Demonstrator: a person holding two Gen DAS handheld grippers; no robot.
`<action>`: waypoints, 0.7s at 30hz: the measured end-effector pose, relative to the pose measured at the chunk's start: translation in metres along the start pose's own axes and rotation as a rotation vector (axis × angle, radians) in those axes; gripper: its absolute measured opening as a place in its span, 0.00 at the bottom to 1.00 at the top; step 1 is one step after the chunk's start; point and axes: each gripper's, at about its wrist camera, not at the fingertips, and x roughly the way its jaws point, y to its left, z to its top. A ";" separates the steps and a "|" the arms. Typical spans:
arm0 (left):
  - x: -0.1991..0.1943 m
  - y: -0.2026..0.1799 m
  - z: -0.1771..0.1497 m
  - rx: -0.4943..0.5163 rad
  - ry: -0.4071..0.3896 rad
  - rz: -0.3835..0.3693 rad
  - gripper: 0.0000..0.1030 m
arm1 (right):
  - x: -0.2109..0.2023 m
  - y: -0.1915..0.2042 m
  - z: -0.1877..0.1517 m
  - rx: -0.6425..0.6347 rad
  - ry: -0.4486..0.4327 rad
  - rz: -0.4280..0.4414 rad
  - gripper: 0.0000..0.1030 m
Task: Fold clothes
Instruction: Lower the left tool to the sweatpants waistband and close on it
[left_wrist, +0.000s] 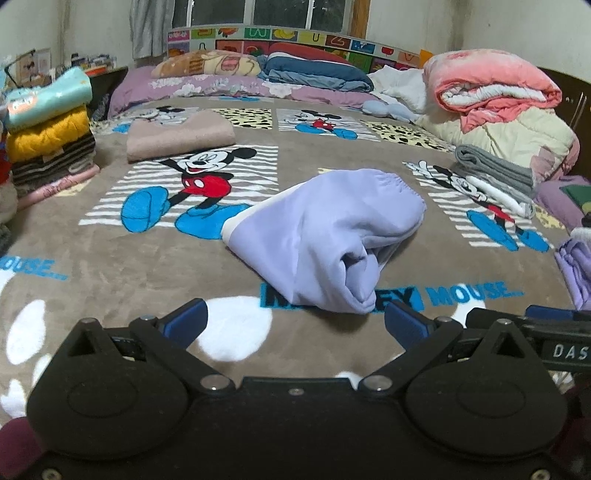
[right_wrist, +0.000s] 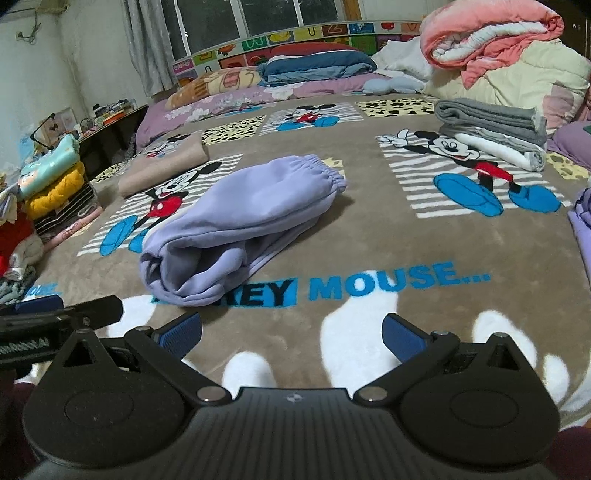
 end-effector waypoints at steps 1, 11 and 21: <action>0.003 0.000 0.002 0.001 -0.001 0.000 1.00 | 0.003 -0.001 0.001 -0.001 -0.007 0.002 1.00; 0.025 -0.003 0.018 0.012 -0.039 -0.054 1.00 | 0.042 -0.023 0.017 0.034 -0.038 0.049 1.00; 0.048 -0.028 0.058 0.112 -0.006 -0.077 1.00 | 0.086 -0.061 0.031 0.107 -0.103 0.184 1.00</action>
